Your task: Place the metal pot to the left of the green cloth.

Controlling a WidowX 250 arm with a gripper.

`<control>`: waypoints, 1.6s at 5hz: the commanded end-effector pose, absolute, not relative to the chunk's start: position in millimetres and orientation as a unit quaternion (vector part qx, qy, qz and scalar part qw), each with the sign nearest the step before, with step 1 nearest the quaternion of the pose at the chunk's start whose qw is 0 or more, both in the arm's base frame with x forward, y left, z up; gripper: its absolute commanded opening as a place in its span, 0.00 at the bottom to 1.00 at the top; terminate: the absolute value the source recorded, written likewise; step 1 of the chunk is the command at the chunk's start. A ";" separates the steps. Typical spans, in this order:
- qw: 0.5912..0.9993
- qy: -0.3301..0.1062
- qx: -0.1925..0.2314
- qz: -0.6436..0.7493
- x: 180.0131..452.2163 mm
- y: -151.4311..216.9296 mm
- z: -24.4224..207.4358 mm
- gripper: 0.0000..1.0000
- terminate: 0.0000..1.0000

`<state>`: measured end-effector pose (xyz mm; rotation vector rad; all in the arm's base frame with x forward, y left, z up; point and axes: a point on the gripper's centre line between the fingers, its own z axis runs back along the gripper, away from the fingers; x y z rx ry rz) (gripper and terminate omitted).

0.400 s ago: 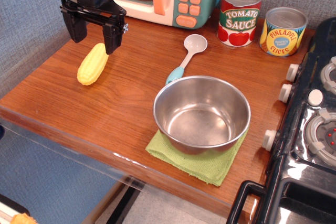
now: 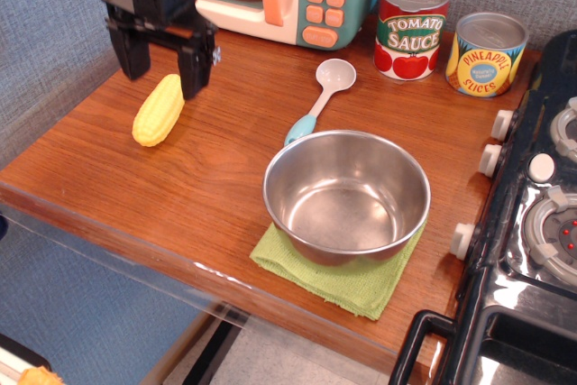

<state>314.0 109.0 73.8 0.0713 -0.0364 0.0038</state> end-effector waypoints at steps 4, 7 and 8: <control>0.984 0.003 0.026 -0.174 293.8 -20.3 48.3 1.00 0.00; 0.985 -0.011 0.012 -0.172 286.7 -21.8 53.9 0.00 0.00; 0.985 -0.050 -0.025 -0.164 289.9 -21.5 84.9 0.00 0.00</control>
